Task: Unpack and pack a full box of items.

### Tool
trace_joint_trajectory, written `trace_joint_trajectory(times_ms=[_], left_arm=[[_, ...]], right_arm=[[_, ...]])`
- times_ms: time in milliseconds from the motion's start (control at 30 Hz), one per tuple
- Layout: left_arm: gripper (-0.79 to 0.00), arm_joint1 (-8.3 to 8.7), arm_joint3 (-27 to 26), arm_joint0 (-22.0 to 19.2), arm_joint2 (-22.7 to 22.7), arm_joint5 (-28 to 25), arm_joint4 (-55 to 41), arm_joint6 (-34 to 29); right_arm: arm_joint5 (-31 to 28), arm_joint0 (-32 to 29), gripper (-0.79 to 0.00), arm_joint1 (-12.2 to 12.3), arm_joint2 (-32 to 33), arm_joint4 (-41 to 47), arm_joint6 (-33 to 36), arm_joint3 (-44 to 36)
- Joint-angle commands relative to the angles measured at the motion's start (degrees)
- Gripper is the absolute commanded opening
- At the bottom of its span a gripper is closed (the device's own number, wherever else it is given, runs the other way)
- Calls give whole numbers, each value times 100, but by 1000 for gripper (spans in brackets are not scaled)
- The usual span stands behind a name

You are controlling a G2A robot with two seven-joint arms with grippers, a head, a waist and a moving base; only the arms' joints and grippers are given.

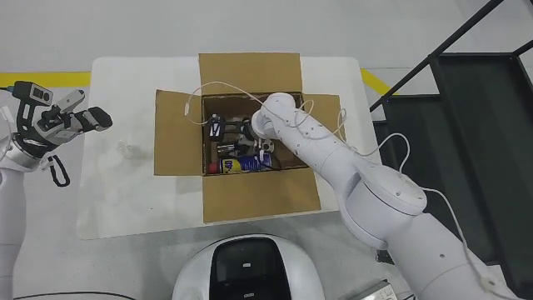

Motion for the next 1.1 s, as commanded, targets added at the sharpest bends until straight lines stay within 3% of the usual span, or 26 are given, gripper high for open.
trace_joint_trajectory(times_ms=[0,167,367,600,633,667,700,733,767,800,833,1067], left_arm=[[0,0,0,0,0,0,0,0],[0,0,0,0,0,0,0,0],[0,0,0,0,0,0,0,0],[0,0,0,0,0,0,0,0],[0,0,0,0,0,0,0,0],[0,0,0,0,0,0,0,0],[0,0,0,0,0,0,0,0],[0,0,0,0,0,0,0,0],[0,0,0,0,0,0,0,0],[0,0,0,0,0,0,0,0],[0,0,0,0,0,0,0,0],[0,0,0,0,0,0,0,0]], right_arm=[[33,26,0,-19,8,-18,-34,57],[-79,43,0,-76,4,-52,-80,173],[-132,31,-142,-164,-14,-97,-198,274],[-182,40,-194,-258,-29,-150,-260,485],[-183,42,-228,-270,-28,-154,-270,512],[-190,45,-354,-282,-28,-157,-276,538],[-203,48,-422,-294,-24,-153,-287,562],[-212,53,-443,-305,-22,-154,-292,587],[-229,52,-520,-315,-21,-152,-290,617],[-246,54,-686,-325,-19,-153,-287,643],[-257,54,-760,-336,-17,-149,-284,671],[-314,116,-785,-390,5,-160,-275,789]])
